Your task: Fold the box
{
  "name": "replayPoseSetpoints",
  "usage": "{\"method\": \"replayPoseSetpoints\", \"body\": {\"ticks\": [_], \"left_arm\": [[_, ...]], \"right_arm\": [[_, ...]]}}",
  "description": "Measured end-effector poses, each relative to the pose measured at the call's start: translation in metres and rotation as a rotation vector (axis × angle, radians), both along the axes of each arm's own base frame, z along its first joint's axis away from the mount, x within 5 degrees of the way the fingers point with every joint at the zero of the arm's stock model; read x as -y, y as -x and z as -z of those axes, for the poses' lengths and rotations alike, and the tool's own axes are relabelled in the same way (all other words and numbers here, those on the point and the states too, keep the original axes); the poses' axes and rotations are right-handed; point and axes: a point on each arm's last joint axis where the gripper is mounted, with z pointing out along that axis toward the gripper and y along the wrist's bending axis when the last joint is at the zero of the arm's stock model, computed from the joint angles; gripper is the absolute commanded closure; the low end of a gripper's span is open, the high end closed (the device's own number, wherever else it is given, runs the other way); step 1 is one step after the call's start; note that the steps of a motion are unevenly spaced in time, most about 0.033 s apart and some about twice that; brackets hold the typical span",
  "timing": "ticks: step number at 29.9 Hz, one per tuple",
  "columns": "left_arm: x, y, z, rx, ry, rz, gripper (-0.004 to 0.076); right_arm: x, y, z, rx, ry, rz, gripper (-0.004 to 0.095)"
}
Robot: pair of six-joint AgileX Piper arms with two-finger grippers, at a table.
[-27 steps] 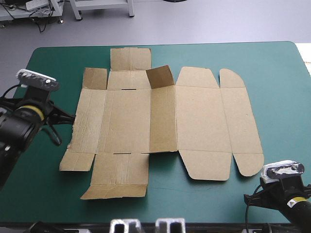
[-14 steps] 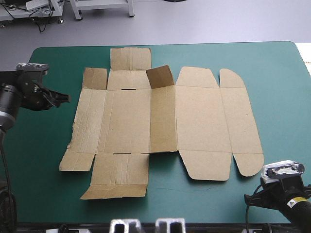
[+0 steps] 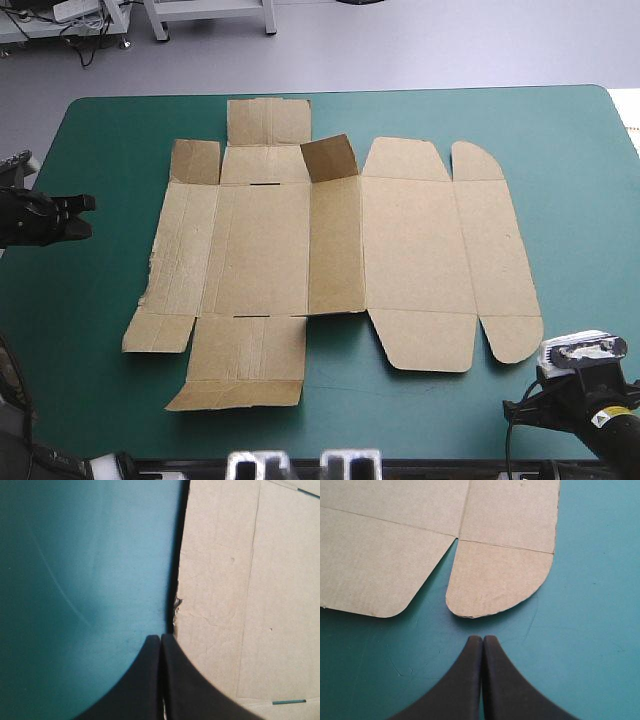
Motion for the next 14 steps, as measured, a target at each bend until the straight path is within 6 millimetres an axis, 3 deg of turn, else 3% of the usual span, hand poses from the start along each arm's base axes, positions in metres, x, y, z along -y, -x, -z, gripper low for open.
{"method": "replayPoseSetpoints", "body": {"ticks": [7,10,14], "left_arm": [[-0.006,-0.013,0.025,-0.046,0.047,0.025,0.0701],[-0.007,-0.017,0.035,-0.074,0.059,0.029,0.059],[0.0,-0.025,0.047,-0.104,0.07,0.061,0.0342]], "right_arm": [[0.0,0.0,0.0,0.002,0.001,0.001,0.0932],[0.0,0.0,0.0,0.002,0.001,0.001,0.0933],[0.0,0.0,0.0,0.002,0.003,0.001,0.0932]]}}
